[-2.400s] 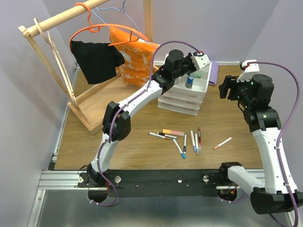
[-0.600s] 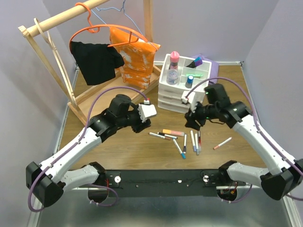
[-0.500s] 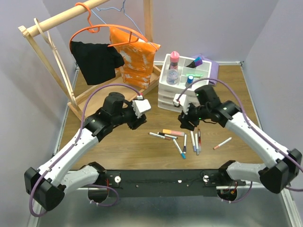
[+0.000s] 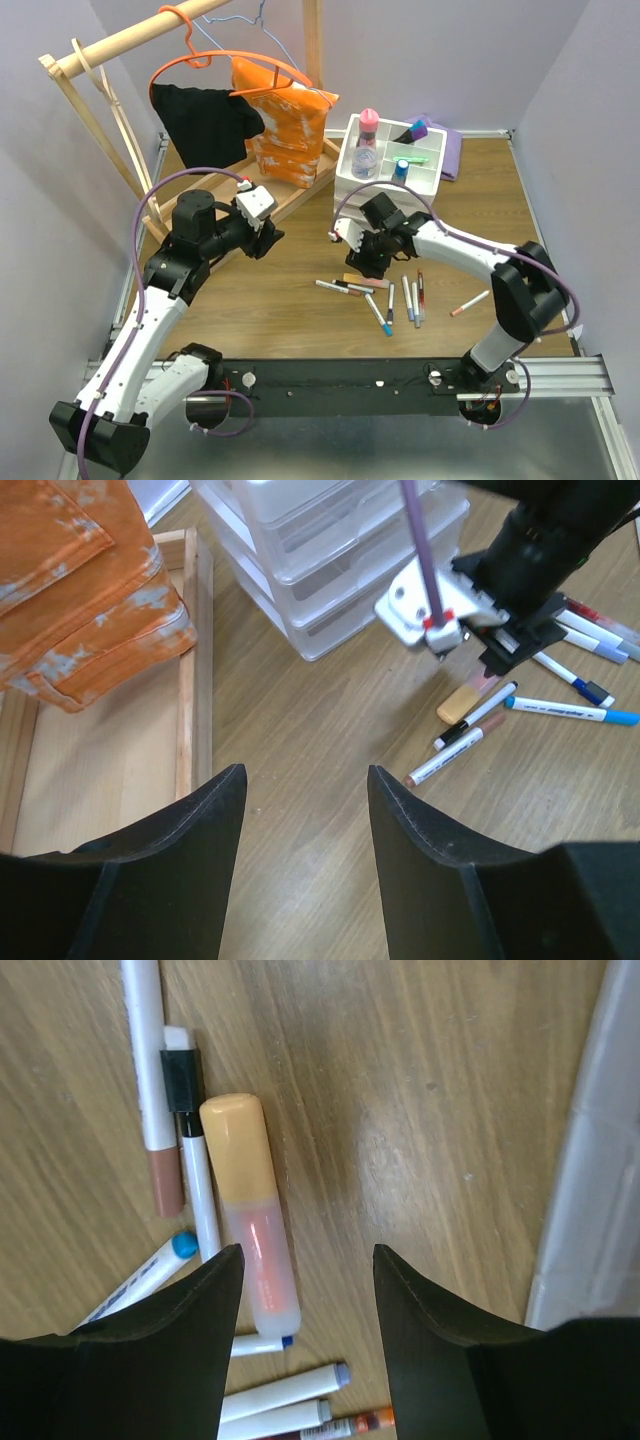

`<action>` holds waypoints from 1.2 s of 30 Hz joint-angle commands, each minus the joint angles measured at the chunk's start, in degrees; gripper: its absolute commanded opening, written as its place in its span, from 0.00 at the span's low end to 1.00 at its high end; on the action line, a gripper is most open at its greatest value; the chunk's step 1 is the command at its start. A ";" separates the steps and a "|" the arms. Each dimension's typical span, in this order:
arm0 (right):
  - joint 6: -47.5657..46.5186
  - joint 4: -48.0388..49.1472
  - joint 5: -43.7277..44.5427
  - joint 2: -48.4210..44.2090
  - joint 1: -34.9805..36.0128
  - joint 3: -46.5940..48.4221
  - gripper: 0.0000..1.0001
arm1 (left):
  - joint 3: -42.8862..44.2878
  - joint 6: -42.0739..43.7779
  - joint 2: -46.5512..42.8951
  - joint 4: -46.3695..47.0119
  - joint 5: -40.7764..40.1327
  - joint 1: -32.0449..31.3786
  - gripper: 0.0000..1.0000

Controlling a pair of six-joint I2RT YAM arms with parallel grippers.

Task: Sort the stationery into containers
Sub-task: Pick up the stationery from the center of the board.

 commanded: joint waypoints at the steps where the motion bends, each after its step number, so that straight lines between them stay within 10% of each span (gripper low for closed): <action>1: -2.87 2.65 2.40 5.96 1.47 1.48 0.62 | -0.96 -0.83 -1.02 -0.29 3.28 1.64 0.61; 28: -0.50 6.43 -0.24 15.46 4.10 6.49 0.61 | -2.72 -1.80 1.62 3.40 4.25 2.44 0.61; 36: -0.77 3.27 -0.76 15.65 5.07 7.72 0.17 | -2.45 -0.66 1.53 1.83 4.25 2.96 0.61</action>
